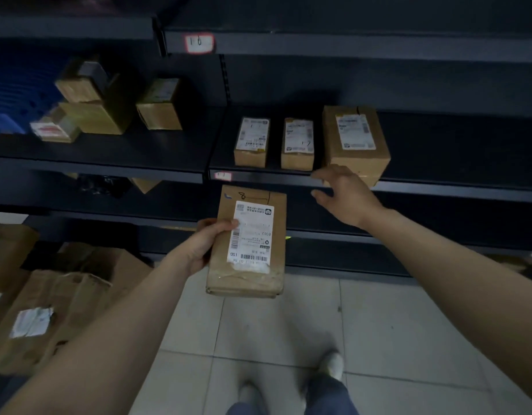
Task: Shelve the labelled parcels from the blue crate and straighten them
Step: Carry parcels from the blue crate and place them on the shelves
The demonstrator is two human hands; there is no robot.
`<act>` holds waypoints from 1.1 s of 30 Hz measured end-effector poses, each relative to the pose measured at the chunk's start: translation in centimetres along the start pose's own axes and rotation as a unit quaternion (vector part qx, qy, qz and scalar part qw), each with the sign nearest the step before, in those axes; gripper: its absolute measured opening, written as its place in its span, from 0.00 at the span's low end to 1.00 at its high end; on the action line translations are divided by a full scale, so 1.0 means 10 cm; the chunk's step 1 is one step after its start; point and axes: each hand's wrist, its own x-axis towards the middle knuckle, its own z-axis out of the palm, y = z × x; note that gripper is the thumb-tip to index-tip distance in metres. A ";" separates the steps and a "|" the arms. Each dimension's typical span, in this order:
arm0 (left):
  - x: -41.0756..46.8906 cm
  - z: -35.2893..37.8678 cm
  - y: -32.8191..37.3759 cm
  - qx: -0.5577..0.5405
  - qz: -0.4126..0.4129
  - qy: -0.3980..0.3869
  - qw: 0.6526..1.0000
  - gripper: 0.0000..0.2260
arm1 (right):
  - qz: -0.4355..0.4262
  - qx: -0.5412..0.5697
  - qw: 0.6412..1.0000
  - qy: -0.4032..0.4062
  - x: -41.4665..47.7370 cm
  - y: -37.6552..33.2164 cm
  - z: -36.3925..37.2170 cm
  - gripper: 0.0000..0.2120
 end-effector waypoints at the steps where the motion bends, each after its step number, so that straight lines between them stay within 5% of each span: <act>1: 0.03 -0.01 -0.05 0.008 -0.006 -0.009 1.000 0.32 | -0.005 -0.019 1.000 -0.017 -0.03 -0.03 0.04 0.21; 9: 0.52 -0.06 -0.47 0.044 -0.037 -0.017 0.998 0.37 | -0.049 -0.147 0.981 -0.118 0.08 0.12 0.37 0.24; 21: 2.04 -0.03 -0.89 0.057 -0.064 -0.036 0.996 0.14 | -0.004 -0.223 0.957 -0.188 0.44 0.95 1.26 0.23; 33: 3.05 -0.03 -1.00 0.017 -0.050 -0.015 0.998 0.28 | 0.050 -0.197 0.963 -0.179 0.72 1.44 1.66 0.22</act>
